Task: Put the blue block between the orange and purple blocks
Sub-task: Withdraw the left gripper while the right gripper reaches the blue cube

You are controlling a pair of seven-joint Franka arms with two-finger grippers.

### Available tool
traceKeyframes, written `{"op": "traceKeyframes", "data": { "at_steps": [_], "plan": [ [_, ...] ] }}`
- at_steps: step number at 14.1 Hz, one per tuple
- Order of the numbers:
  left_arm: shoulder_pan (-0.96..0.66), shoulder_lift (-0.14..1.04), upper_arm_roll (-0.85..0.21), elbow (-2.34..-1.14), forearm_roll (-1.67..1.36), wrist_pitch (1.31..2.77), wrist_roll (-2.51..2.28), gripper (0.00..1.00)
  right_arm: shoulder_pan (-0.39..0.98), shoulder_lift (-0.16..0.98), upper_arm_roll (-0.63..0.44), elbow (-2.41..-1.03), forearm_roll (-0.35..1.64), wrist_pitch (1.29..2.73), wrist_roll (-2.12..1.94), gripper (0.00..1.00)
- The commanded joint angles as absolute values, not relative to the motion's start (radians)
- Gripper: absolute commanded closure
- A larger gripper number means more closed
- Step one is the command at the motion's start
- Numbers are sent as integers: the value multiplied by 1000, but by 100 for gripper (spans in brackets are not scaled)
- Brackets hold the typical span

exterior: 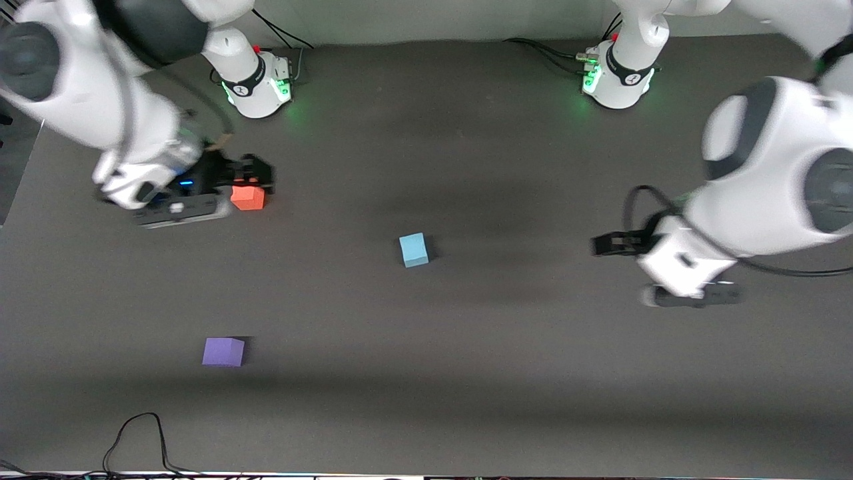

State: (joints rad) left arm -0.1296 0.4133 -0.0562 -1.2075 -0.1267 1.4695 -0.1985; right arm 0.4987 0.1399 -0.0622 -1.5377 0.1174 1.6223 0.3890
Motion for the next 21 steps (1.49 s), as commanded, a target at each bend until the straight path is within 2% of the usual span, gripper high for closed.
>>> {"op": "traceKeyframes", "data": {
  "at_steps": [1, 4, 6, 8, 10, 12, 15, 18, 21],
  "plan": [
    [-11, 325, -69, -1330, -95, 1479, -2, 0, 612, 271, -74, -1383, 181, 1641, 593, 0],
    [66, 241, -69, -1417, -42, 1538, 92, 0, 716, 392, -69, -1238, 229, 1643, 730, 0],
    [74, 163, -68, -1506, -8, 1598, 92, 0, 721, 403, -68, -1249, 224, 1661, 713, 0],
    [74, 106, -64, -1558, 3, 1617, 92, 0, 761, 403, -69, -1311, 183, 1699, 680, 0],
    [72, 69, -60, -1577, 18, 1612, 91, 0, 785, 396, -67, -1429, 138, 1800, 675, 0],
    [68, 35, -61, -1606, 20, 1618, 77, 0, 804, 391, -67, -1576, 135, 1973, 661, 0],
    [54, 31, -58, -1583, 11, 1605, 71, 0, 811, 417, -68, -1767, 108, 2251, 574, 0],
    [-58, 35, 39, -1563, 12, 1588, 69, 0, 815, 515, -71, -1778, 77, 2362, 572, 0],
    [-77, 44, 48, -1529, 9, 1563, 54, 0, 816, 589, -71, -1778, 54, 2439, 592, 0]
  ]
}}
